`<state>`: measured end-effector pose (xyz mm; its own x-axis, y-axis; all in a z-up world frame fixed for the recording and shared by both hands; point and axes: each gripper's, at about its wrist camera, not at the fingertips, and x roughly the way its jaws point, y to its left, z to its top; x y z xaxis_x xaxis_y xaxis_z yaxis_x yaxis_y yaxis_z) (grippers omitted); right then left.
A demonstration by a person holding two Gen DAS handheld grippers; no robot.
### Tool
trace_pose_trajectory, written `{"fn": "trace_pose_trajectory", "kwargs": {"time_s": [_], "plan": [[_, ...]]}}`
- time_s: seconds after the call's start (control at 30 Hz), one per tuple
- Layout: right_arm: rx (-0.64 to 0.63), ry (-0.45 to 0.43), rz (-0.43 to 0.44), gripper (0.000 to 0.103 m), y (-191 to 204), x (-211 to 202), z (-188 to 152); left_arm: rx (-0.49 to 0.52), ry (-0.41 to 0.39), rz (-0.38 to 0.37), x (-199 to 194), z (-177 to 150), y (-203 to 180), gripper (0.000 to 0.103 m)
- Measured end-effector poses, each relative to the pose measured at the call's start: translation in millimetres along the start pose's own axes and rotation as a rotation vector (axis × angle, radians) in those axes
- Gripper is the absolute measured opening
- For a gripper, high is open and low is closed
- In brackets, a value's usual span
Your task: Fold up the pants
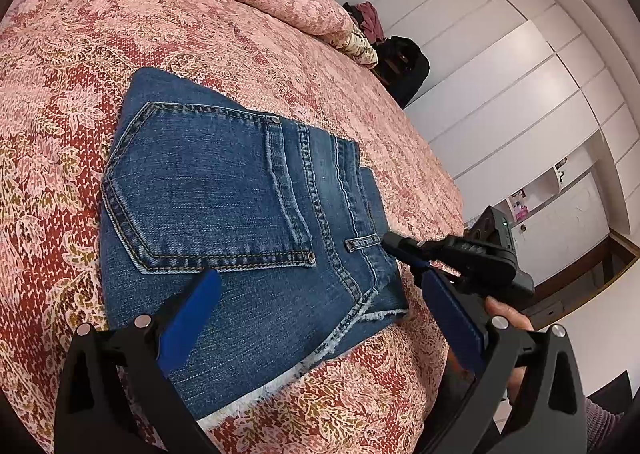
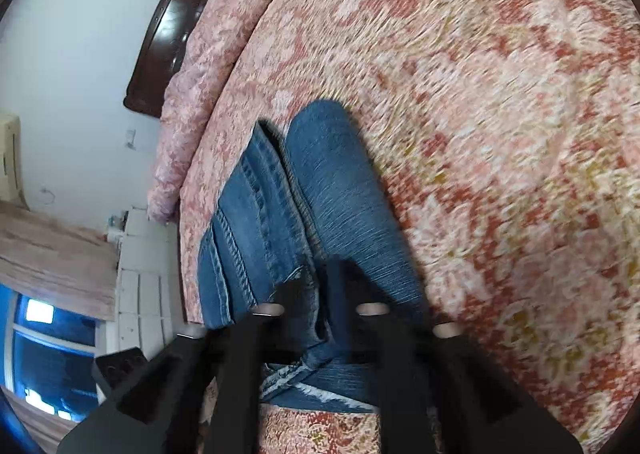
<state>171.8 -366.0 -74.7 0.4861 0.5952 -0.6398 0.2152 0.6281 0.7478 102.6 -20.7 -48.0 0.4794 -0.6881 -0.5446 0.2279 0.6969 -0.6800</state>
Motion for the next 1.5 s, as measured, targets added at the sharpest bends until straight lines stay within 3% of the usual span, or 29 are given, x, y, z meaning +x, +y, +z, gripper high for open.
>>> {"fn": "trace_pose_trajectory", "kwargs": {"time_s": [0.03, 0.2, 0.37, 0.43, 0.47, 0.57, 0.7, 0.77, 0.93, 1.17, 1.37, 1.5], "plan": [[0.019, -0.020, 0.048, 0.055, -2.8, -4.9, 1.3, 0.000, 0.000, -0.001, 0.9, 0.7, 0.3, 0.101], [-0.047, 0.028, 0.038, 0.055, 6.3, 0.7, 3.6, 0.001, -0.002, 0.004, 3.2, 0.1, 2.0, 0.101], [-0.143, 0.093, -0.048, 0.054, 20.8, 23.3, 2.5, 0.007, 0.005, 0.008, 4.6, 0.5, 1.6, 0.101], [-0.209, 0.131, -0.043, 0.022, 29.8, 30.2, -0.8, 0.006, 0.007, 0.007, 4.5, 1.5, 2.3, 0.101], [-0.264, 0.140, -0.059, 0.018, 36.4, 33.1, -3.9, 0.004, 0.007, 0.006, 4.7, 1.4, 2.9, 0.101], [-0.401, 0.161, -0.095, 0.015, 55.6, 36.1, -10.5, 0.005, 0.005, 0.011, 6.0, 1.0, 4.4, 0.101], [-0.473, 0.158, -0.139, 0.012, 73.7, 34.8, -8.8, 0.015, 0.008, 0.029, 6.6, 1.9, 0.8, 0.101], [-0.494, 0.131, -0.113, 0.010, 86.2, 26.0, -8.8, 0.034, 0.011, 0.046, 7.5, 2.9, -3.8, 0.101], [-0.493, 0.069, -0.061, 0.009, 89.6, -10.2, -6.3, 0.087, 0.005, 0.007, 6.9, 4.5, -20.6, 0.101], [-0.353, 0.029, -0.114, 0.009, 22.6, -25.7, -10.6, 0.182, 0.069, 0.000, 27.0, 0.2, -41.4, 0.101], [-0.207, 0.011, -0.087, 0.009, -8.6, -3.2, -17.8, 0.102, 0.064, 0.030, 33.7, 3.4, -23.8, 0.100], [-0.250, 0.004, -0.061, 0.009, 10.7, -9.8, -21.3, 0.065, 0.051, 0.031, 24.4, 7.1, -18.5, 0.100]]}}
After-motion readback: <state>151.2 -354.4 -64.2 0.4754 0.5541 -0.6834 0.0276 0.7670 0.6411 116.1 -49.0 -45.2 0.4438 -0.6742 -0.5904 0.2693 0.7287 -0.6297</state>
